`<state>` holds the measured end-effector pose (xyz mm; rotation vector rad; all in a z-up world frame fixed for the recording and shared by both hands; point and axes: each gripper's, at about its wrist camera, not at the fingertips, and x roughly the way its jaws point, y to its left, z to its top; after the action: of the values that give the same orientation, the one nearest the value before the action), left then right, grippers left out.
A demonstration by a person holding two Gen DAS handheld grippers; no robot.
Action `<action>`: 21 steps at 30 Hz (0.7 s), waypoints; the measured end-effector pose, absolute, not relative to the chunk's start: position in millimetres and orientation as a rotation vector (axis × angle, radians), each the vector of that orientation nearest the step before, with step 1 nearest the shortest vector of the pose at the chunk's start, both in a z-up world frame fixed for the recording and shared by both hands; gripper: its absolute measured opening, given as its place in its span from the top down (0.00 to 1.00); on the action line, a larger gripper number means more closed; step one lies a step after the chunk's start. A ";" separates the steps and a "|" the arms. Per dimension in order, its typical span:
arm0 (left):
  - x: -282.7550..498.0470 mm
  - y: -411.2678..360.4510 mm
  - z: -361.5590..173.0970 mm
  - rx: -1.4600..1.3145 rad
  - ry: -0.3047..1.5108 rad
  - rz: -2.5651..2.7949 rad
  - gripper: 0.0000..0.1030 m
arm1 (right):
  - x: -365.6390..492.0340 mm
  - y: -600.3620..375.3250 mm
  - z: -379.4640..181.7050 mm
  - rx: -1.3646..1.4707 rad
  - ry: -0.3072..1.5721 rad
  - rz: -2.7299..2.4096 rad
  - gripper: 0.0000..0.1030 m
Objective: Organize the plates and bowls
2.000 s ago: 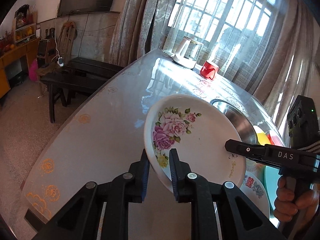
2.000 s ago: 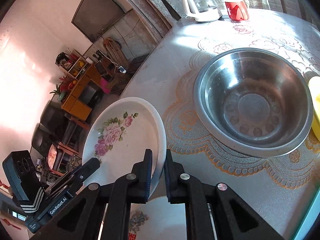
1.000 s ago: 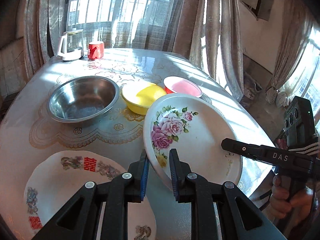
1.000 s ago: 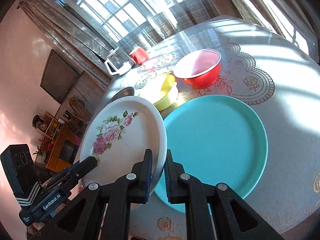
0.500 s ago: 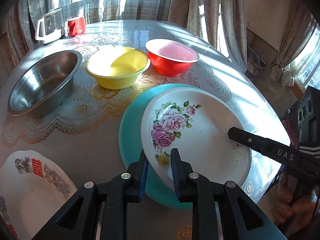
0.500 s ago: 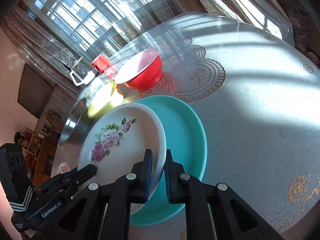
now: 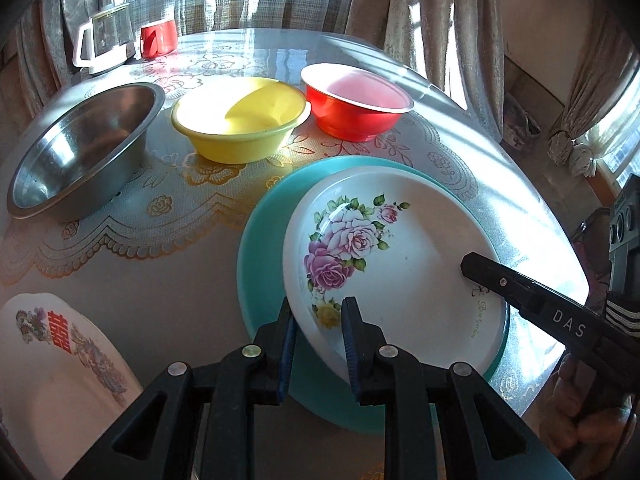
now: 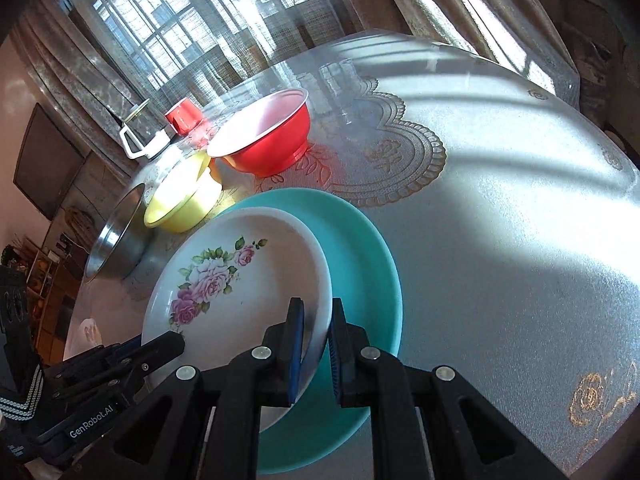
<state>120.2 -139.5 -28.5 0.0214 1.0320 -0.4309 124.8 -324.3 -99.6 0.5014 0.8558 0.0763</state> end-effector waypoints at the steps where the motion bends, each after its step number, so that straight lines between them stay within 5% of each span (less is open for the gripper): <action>1: 120.0 -139.2 -28.2 0.019 1.033 -0.431 0.78 | 124.2 -323.6 -99.0 0.498 0.857 0.072 0.88; 21: 77.1 -83.9 15.6 -0.016 0.853 -0.361 0.66 | 98.2 -306.5 -51.3 0.397 0.696 0.065 0.64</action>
<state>77.1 -83.9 15.6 -0.0156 0.8531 -0.3612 98.2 -306.5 -51.3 0.3967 0.6962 0.0655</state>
